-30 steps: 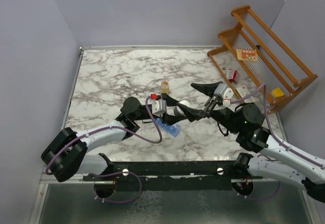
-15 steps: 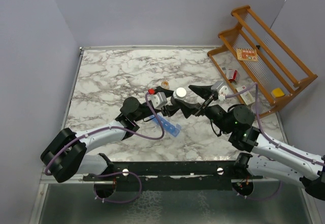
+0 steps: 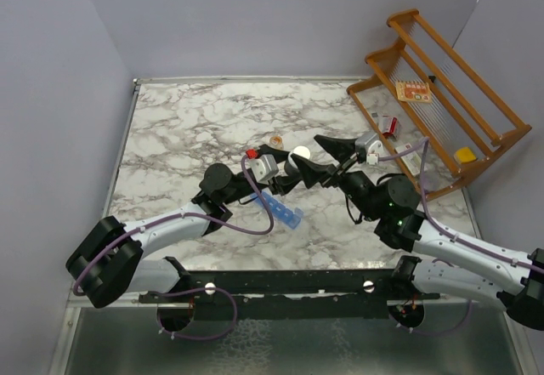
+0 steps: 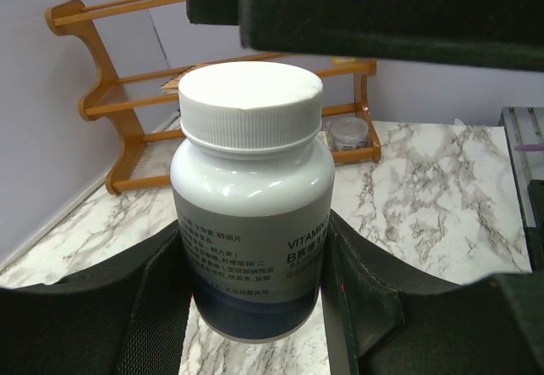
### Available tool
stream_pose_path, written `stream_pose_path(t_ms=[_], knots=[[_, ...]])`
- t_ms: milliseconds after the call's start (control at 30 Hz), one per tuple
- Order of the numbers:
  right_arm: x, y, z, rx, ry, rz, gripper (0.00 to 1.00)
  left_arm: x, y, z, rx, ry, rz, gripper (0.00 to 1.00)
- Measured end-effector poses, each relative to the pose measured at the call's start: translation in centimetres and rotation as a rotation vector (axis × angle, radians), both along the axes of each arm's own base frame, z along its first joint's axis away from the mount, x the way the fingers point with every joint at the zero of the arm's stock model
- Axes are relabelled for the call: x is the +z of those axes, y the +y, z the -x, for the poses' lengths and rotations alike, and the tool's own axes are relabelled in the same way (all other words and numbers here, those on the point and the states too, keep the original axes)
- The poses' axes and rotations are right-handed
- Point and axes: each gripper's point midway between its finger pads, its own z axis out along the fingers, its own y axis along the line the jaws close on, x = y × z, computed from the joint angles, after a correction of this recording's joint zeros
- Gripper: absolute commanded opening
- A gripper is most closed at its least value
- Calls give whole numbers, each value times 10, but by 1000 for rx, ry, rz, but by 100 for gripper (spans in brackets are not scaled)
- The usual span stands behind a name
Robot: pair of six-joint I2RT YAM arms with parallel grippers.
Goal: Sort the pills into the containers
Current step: Unscrew the lid of the pill bottle.
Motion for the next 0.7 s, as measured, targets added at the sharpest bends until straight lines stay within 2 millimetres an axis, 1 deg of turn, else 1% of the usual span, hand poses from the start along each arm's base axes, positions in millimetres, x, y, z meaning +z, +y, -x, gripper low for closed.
stream_pose_path(t_ms=[300,367,500,700], knots=[[-16,9,-9,-10,25,36,73,0,0,0,1,0,-1,0],[-17,9,-9,-14,27,37,72,0,0,0,2,0,-1,0],[-14,7,-11,-28,20,30,67,0,0,-1,5,-2,-1,0],[-16,8,-14,-41,24,38,66,0,1,-2,11,-2,0,0]])
